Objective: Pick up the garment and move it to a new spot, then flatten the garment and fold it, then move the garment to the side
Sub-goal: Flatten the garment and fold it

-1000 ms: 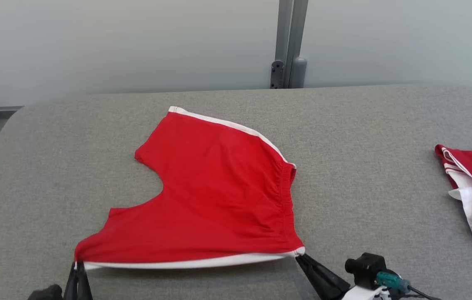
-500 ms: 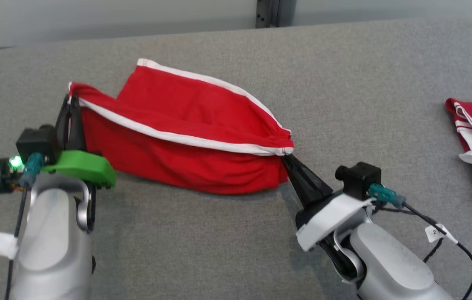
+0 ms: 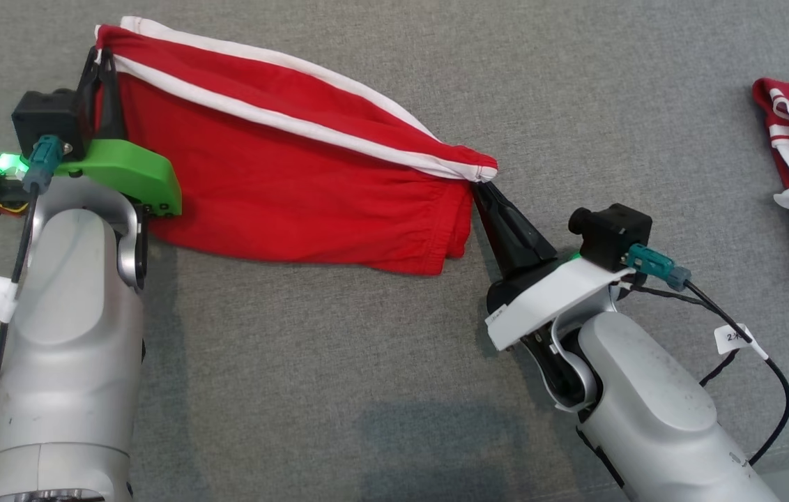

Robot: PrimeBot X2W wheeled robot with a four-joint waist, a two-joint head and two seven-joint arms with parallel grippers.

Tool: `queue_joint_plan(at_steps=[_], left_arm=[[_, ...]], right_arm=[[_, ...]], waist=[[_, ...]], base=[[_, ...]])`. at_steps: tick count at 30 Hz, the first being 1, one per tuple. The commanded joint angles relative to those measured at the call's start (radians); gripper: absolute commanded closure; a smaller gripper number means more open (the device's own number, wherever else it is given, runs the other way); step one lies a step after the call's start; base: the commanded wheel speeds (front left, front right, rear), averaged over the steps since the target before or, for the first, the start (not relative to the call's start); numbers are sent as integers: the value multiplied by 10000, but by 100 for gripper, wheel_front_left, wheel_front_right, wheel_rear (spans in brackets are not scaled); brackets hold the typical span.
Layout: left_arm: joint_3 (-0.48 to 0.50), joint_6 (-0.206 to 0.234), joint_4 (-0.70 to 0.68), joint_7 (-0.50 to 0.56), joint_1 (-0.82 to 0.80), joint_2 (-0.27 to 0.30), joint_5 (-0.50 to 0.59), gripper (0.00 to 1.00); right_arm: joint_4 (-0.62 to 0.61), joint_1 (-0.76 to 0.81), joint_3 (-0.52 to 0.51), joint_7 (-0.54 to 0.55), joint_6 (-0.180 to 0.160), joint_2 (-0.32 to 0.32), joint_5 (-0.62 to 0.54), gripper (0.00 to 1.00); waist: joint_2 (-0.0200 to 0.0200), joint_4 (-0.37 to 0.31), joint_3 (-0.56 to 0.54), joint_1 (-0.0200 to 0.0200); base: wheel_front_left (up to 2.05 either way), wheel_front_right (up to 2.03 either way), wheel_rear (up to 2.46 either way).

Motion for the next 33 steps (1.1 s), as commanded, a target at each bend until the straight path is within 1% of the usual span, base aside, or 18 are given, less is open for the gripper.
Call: queue_joint_plan(at_steps=[1,3,5,9,14,15,16,17,22,25,29,33], left_arm=[[-7,139,165,4,-307,129,78,100],[14,435,650,4,-678,233,136,100],[32,580,968,4,-906,325,160,100],[92,814,1505,4,-1298,481,95,100],[117,903,2039,5,-1597,565,1,99],[110,910,2130,4,-1650,549,-25,61],[86,918,2171,5,-1719,543,-10,39],[77,917,2200,5,-1735,511,-40,0],[56,782,2360,5,-1593,317,-236,0],[50,682,2530,5,-1634,256,-276,0],[46,472,3307,67,-1817,210,-464,0],[55,326,4067,584,-1975,237,-628,0]], right_arm=[[16,-180,-63,-28,-10,35,-64,100],[-69,-314,-242,-28,-10,92,-89,100],[-141,-401,-361,-28,-10,114,-108,100],[-229,-600,-394,-30,-11,151,-107,100],[-372,-767,-188,-30,-12,159,178,100],[-375,-790,-182,-30,-12,155,214,66],[-378,-807,-169,-30,-12,156,231,11],[-378,-804,-170,-30,-12,160,256,0],[-432,-668,-374,-28,-7,165,-208,0],[-491,-477,-519,-28,-7,165,-217,0],[-550,-212,-752,-28,-7,166,-270,0],[-586,48,-977,-28,-7,168,-326,0]], waist=[[-1,-328,420,0],[-1,-393,551,0],[-1,-440,624,0],[-1,-530,749,0],[-1,-575,813,0],[-1,-568,817,0],[-1,-555,821,0],[-1,-542,818,0],[-1,-439,680,0],[-1,-368,565,0],[-1,-292,358,0],[-1,-253,210,0]], base=[[0,0,0],[0,0,0],[0,0,0],[0,0,0],[0,0,0],[0,0,0],[0,0,0],[0,0,0],[0,0,0],[0,0,0],[0,0,0],[0,0,0]])
